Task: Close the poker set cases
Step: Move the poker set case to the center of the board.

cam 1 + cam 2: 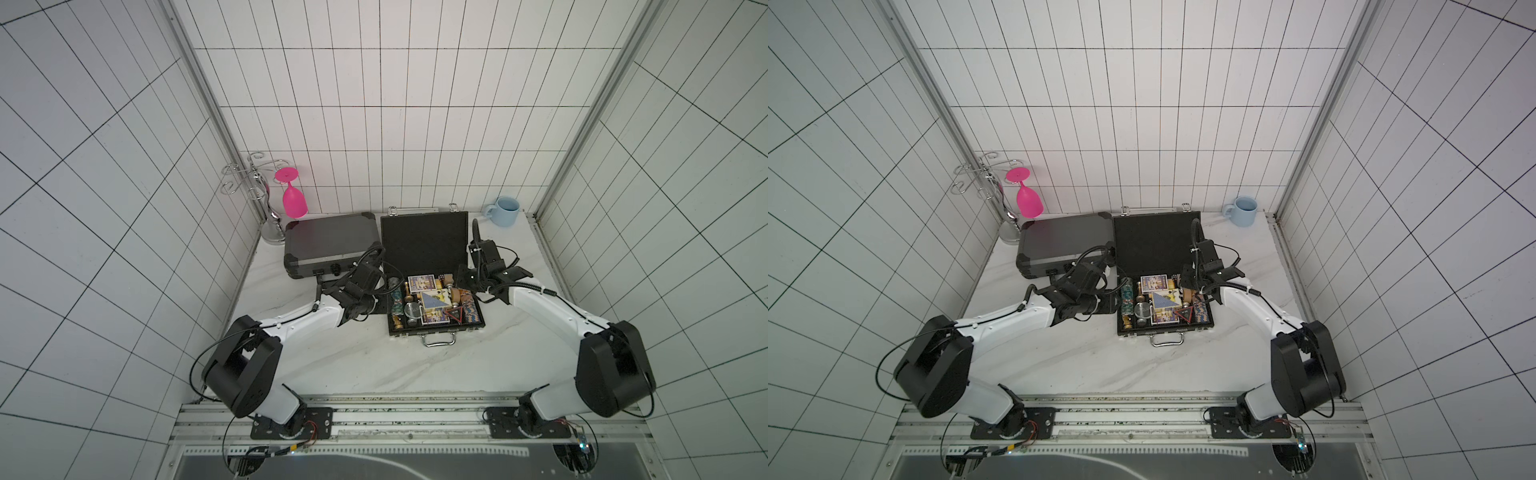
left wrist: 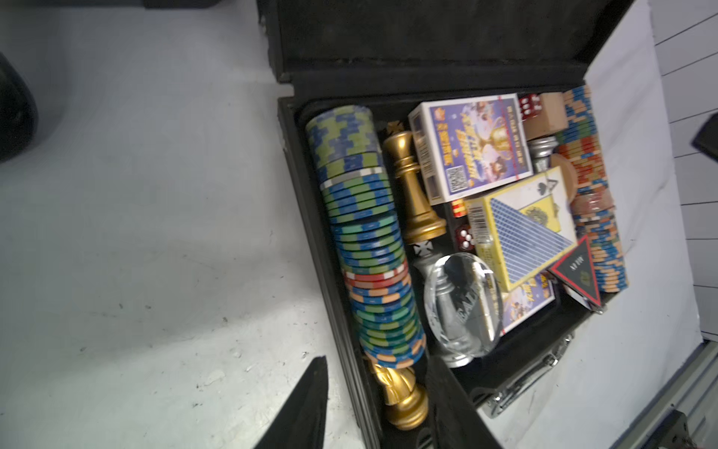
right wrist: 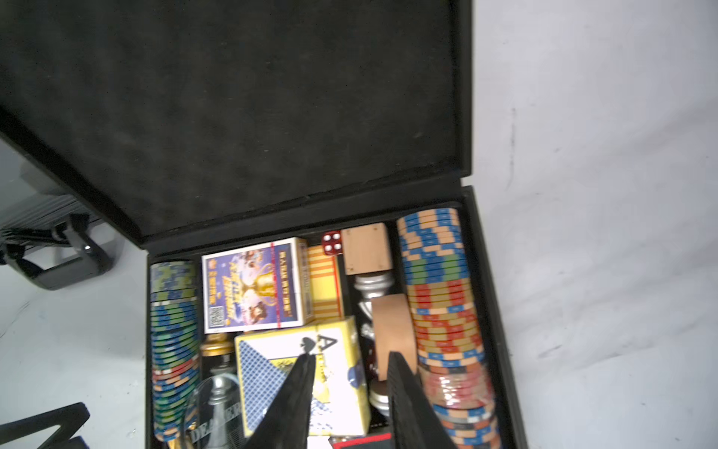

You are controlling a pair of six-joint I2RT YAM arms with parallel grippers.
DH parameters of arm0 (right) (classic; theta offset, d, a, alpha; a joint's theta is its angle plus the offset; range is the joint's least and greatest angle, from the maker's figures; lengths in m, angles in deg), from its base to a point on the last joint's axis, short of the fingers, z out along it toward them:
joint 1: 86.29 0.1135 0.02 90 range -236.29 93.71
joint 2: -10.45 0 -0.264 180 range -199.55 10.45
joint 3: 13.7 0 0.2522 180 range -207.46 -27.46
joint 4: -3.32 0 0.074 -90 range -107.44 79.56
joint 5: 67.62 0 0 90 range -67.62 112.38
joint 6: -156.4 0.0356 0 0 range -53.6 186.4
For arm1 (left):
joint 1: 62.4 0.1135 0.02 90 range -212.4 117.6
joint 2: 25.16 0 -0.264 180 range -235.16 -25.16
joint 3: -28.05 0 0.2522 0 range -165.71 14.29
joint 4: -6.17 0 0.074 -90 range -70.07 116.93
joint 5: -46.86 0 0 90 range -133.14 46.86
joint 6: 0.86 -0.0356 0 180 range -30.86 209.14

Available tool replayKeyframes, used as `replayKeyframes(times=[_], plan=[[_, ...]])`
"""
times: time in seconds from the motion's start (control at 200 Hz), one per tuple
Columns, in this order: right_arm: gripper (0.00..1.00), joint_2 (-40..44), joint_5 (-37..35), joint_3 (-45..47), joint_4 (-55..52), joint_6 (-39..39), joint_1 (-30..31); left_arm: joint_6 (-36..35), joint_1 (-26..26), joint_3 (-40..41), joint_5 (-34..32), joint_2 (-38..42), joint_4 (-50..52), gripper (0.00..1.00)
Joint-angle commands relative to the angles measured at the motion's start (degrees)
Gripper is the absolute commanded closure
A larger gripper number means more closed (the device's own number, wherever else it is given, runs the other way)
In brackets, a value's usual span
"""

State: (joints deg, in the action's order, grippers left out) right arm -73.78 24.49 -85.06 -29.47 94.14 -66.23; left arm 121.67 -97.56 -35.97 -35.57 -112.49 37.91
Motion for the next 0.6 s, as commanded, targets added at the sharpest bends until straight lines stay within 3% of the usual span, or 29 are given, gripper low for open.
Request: replayKeyframes(times=[0.0, 0.26, 0.395, 0.595], plan=[[0.68, 1.1, 0.8, 3.2, -1.0, -3.3, -3.1, 1.3, 0.1, 0.4, -1.9, -1.6, -3.0, 0.61], [0.69, -0.5, 1.1, 4.4, 0.7, -5.2, -6.2, 1.4, 0.1, 1.4, -2.2, -3.8, -4.4, 0.66], [0.76, -1.8, 1.9, 4.9, 1.1, -6.0, -7.6, 0.6, 0.1, 1.2, -2.3, -5.5, -4.7, 0.70], [0.77, -2.2, 1.2, 6.1, 3.1, -6.5, -8.7, 0.0, 0.1, 1.9, -2.6, -6.7, -5.1, 0.74]])
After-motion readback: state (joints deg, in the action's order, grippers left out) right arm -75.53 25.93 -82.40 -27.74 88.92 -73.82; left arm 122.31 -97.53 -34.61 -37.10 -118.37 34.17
